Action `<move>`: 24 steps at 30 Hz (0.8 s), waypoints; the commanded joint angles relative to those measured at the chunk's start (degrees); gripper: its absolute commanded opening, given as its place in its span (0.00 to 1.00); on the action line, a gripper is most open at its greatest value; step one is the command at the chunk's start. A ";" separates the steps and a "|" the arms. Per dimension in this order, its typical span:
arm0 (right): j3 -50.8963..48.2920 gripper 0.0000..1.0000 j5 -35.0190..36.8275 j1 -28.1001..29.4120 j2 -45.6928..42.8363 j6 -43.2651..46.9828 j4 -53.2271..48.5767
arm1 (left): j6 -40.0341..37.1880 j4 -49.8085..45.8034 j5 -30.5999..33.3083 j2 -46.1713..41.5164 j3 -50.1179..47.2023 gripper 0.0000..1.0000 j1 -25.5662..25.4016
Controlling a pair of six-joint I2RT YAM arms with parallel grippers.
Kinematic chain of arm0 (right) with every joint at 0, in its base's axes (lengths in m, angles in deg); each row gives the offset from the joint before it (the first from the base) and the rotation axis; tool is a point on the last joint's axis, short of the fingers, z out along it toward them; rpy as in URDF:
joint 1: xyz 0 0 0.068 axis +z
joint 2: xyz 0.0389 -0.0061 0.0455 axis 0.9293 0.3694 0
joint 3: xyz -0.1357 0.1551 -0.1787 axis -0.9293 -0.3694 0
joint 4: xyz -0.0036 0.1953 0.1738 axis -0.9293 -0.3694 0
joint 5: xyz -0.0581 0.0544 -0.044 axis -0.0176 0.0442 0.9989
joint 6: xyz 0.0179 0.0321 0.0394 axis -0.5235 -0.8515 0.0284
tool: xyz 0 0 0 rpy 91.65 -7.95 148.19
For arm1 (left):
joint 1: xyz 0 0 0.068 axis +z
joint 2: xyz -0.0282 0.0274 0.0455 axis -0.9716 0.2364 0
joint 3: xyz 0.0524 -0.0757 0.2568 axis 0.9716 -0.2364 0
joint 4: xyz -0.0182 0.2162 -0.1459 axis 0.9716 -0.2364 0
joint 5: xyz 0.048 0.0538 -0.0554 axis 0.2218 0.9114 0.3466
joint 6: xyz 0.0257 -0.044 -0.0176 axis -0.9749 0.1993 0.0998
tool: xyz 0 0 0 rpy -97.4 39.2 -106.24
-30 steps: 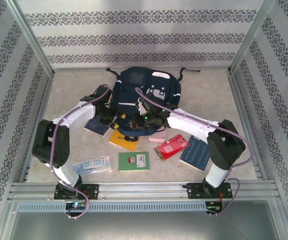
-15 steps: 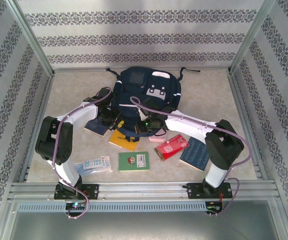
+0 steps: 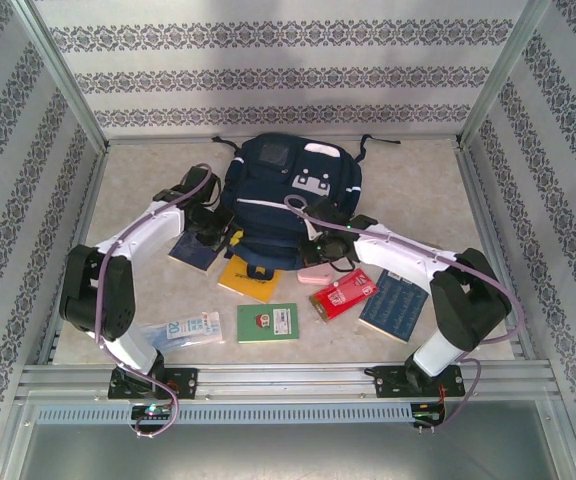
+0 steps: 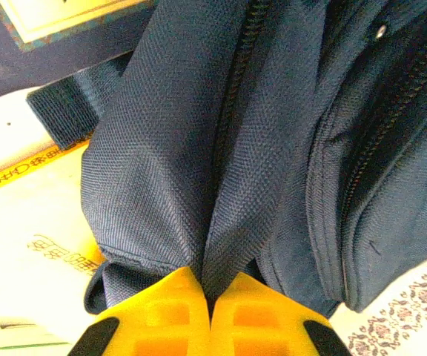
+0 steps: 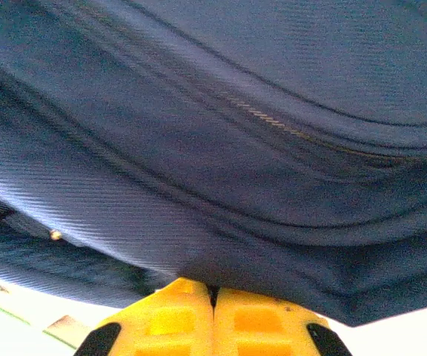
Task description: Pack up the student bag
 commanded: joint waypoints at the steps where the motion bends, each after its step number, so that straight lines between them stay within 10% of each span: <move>1: -1.82 0.00 4.78 -4.28 -1.89 1.40 -2.06 | -1.18 -3.25 4.53 -3.76 3.88 0.00 3.42; 24: 21.20 0.00 -5.93 -25.35 20.84 -3.74 3.81 | -2.10 1.48 -2.03 -2.82 8.93 0.00 3.46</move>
